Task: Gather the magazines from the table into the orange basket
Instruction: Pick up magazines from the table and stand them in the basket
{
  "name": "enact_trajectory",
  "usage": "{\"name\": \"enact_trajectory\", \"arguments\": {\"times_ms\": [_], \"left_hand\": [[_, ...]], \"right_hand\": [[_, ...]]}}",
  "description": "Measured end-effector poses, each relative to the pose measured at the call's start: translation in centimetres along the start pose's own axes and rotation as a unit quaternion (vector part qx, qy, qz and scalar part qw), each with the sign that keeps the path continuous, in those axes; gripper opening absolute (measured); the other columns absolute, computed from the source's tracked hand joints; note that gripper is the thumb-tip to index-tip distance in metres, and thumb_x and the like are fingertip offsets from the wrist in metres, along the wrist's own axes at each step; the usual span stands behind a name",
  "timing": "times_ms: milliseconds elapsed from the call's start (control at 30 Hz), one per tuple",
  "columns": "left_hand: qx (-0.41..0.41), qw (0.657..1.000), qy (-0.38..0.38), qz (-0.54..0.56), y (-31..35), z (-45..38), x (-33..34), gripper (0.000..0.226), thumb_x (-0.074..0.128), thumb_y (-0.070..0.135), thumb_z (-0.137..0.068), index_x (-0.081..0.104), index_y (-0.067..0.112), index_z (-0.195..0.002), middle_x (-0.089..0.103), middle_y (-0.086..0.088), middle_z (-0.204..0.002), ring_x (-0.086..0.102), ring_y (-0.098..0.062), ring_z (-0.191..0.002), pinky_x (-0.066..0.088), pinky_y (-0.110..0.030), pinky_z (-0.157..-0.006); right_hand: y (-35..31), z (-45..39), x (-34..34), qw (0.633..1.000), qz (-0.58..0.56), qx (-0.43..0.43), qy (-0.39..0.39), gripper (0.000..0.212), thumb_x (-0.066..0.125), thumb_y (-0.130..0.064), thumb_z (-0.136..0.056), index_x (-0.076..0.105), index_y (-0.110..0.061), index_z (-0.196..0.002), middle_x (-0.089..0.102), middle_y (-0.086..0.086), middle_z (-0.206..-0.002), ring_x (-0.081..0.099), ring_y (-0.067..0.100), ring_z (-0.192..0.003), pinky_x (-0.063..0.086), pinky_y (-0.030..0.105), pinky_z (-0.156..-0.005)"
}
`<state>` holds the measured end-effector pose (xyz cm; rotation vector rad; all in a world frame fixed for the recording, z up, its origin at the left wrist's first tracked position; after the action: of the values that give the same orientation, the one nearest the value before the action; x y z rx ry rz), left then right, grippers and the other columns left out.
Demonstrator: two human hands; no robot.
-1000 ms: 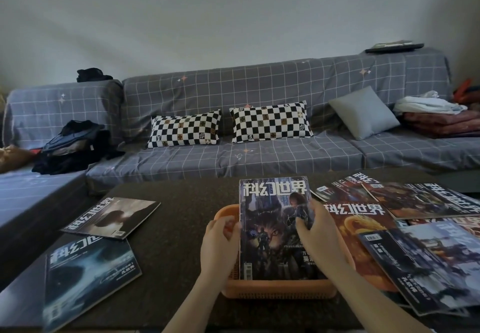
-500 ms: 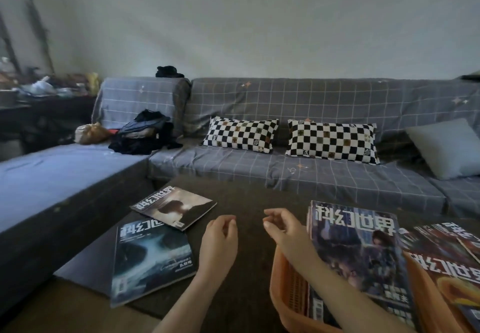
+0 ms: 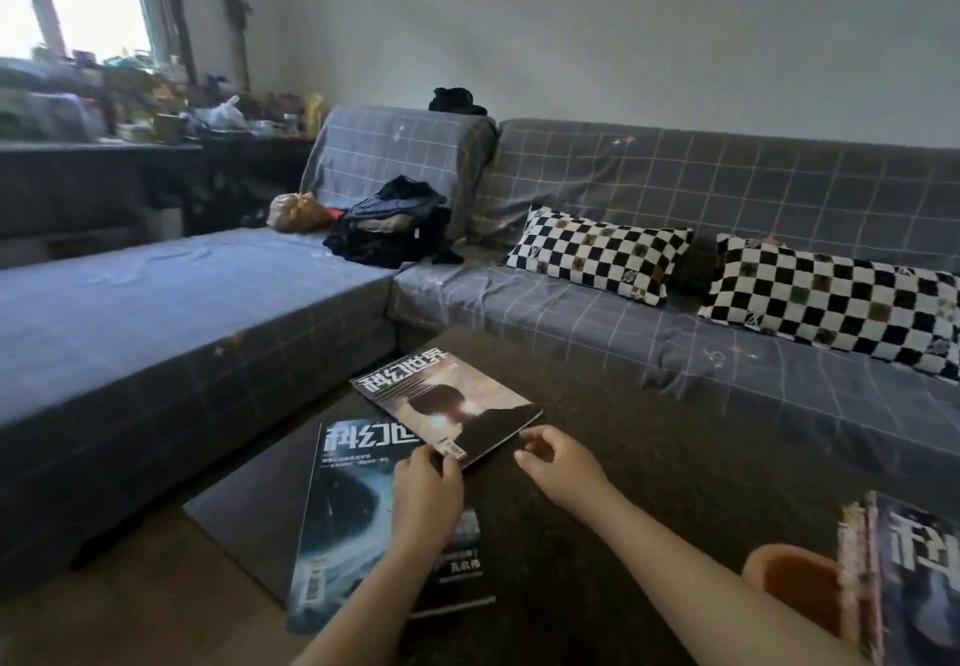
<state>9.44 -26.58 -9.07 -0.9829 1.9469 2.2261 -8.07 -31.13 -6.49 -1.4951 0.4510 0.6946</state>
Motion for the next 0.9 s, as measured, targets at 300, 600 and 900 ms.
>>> {"name": "enact_trajectory", "arguments": {"times_ms": [300,600,900], "left_hand": [[-0.057,0.997,0.043,0.026,-1.1,-4.8,1.7,0.043,0.05,0.024,-0.096,0.047,0.003,-0.133,0.058,-0.014,-0.128,0.056,-0.026,-0.11,0.042,-0.03,-0.082],[-0.202,0.973,0.058,0.096,-2.1,-7.6,3.0,0.026,0.051,0.011,-0.086,0.059,-0.005,-0.105,0.064,-0.023,-0.108,0.062,-0.037,-0.097,0.052,-0.04,-0.082],[-0.243,0.962,0.046,0.117,-2.1,-8.5,2.4,0.024,0.071,0.02,-0.08,0.057,0.003,-0.087,0.062,-0.011,-0.081,0.059,-0.025,-0.073,0.049,-0.031,-0.073]], "right_hand": [[1.2,-6.0,6.2,0.982,0.165,-0.009,-0.093,0.049,0.036,-0.041,-0.097,0.032,-0.03,-0.144,0.025,-0.009,-0.154,0.019,0.017,-0.141,0.017,0.035,-0.113],[1.4,-6.4,6.6,0.959,0.264,-0.05,-0.091,0.044,0.029,-0.037,-0.098,0.034,-0.034,-0.142,0.022,-0.007,-0.154,0.019,0.024,-0.137,0.022,0.041,-0.11],[2.1,-7.2,5.3,0.968,0.221,-0.058,-0.107,0.038,0.031,-0.036,-0.098,0.045,-0.044,-0.133,0.028,-0.014,-0.152,0.024,0.021,-0.134,0.02,0.041,-0.107]]}}
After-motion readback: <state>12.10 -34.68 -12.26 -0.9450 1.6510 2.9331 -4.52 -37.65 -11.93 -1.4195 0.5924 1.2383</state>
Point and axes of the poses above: each hand's wrist, its own z-axis away from the middle knuckle, its own x-axis out of the palm, y = z × x, the point moved 6 cm from there along -z, towards the middle knuckle
